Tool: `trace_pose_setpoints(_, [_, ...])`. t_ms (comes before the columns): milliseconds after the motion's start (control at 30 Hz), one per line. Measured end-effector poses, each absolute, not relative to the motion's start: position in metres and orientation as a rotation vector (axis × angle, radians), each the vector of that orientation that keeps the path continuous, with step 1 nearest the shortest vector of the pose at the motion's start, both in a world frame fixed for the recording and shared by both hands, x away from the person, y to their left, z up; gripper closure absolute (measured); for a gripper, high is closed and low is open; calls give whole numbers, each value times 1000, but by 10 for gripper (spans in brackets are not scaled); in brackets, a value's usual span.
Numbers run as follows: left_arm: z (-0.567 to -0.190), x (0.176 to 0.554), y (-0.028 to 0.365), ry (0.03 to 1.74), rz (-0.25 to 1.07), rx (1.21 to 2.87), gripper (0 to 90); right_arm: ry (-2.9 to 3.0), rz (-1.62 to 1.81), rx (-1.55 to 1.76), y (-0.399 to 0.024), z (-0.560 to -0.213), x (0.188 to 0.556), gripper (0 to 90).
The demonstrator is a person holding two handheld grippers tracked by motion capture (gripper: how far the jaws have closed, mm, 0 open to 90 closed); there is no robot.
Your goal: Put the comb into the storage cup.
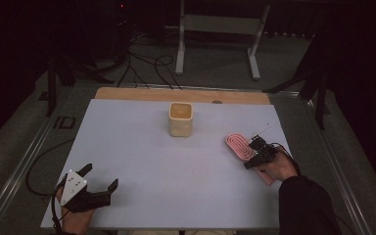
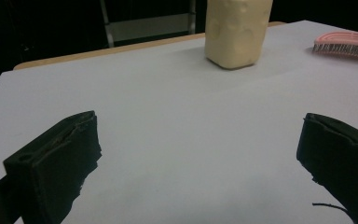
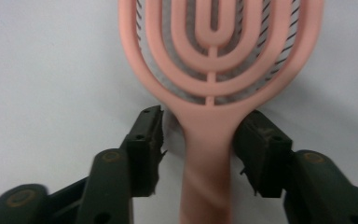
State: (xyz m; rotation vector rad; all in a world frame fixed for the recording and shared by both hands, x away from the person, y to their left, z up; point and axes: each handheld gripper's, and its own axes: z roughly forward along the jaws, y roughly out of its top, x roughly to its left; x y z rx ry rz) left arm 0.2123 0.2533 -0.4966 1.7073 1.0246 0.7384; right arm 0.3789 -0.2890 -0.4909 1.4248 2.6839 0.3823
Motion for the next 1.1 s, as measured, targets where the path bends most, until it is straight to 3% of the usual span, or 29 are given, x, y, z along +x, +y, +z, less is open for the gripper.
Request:
trace_pose_setpoints(333, [-497, 213, 253, 1023, 740, 1712, 2, 2684, 357, 1432, -288, -490, 379, 639])
trace_pose_setpoints(1100, [-497, 213, 252, 1027, 740, 1717, 2, 2683, 298, 1383, -284, -491, 379, 669])
